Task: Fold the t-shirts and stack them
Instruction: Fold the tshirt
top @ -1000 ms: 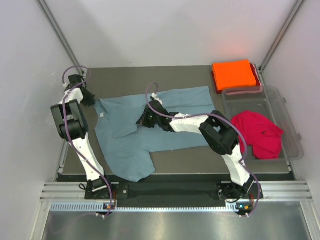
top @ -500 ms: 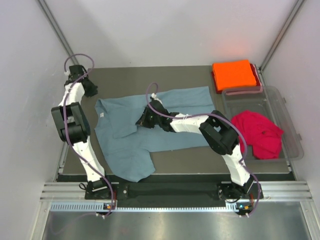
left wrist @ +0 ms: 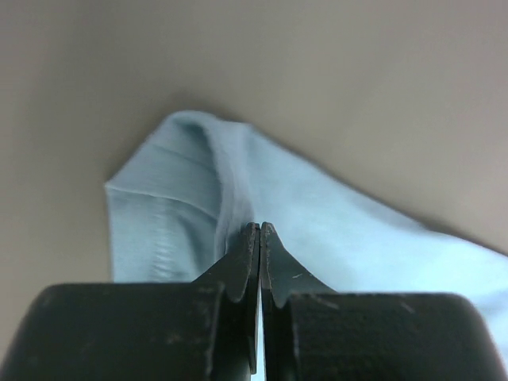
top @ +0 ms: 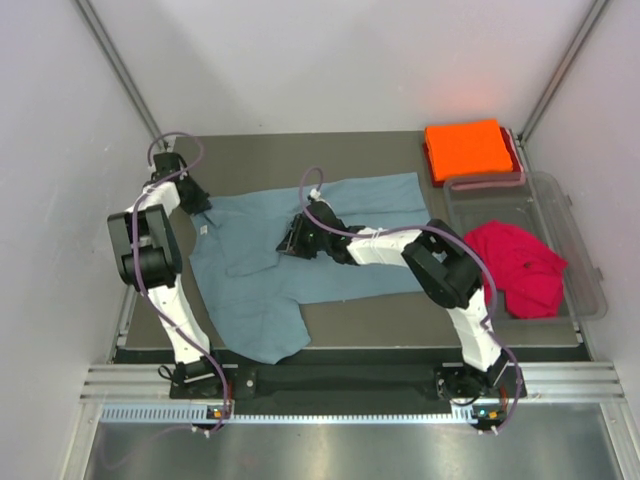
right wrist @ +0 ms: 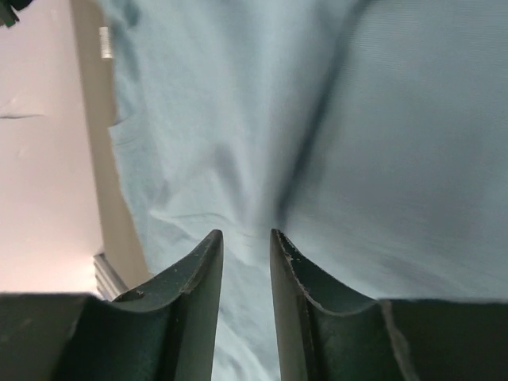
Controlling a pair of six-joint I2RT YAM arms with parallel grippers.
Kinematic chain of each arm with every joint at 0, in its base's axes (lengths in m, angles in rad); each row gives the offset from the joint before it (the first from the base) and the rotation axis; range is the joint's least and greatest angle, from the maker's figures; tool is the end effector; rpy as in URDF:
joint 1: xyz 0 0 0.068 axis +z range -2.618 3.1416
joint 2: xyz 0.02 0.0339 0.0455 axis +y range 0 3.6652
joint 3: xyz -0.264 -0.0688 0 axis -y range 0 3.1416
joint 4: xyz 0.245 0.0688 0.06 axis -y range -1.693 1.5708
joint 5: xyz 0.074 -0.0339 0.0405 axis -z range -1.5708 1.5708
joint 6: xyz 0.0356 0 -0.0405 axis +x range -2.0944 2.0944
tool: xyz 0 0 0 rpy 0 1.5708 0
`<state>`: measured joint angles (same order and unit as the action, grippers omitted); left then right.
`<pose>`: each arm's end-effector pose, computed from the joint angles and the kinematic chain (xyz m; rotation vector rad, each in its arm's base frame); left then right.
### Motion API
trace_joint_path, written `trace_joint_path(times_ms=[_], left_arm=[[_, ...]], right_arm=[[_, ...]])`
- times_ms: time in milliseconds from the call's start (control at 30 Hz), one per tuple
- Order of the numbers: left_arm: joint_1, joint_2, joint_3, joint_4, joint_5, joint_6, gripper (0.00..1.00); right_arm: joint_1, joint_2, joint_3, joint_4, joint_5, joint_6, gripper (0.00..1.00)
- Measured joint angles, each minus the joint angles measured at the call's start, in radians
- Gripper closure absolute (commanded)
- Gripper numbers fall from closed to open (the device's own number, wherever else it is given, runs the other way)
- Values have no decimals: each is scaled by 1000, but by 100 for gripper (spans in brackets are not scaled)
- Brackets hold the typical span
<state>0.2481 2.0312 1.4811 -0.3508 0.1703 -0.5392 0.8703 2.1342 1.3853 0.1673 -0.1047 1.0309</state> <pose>0.4331 0.1035 0.1876 -0.8841 2.3210 -0.3350 0.3019 0.3638 0.1537 0.1253 2.4057 1.1302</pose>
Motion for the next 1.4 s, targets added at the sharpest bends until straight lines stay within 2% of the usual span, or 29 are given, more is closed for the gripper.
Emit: trace_joint_path(times_ms=[233,400,567,933,1267,1367,1400], left_arm=[[0,58,6,8,-81,6,100],[-4,70,26,12,-138,7,100],[-4,114,89,12,-163,8,100],[-4,211,224,13,-179,18,100],[-5,330,402,23,-148,13,100],[-5,356,450,15,-127,15,94],[-5,356,452,5,-126,19,87]], right_arm=[[-116,-74,-70,-64,-47,-98,66],[-257,-82,14,-133,-81,-185,67],[-360,-61,87,-142,-78,-229,72],[-476,122,234,-247,-13,-262,77],[-541,141,303,-333,93,-269,77],[-547,152,325,-340,92,-278,76],[-548,153,328,-340,91,-286,75]])
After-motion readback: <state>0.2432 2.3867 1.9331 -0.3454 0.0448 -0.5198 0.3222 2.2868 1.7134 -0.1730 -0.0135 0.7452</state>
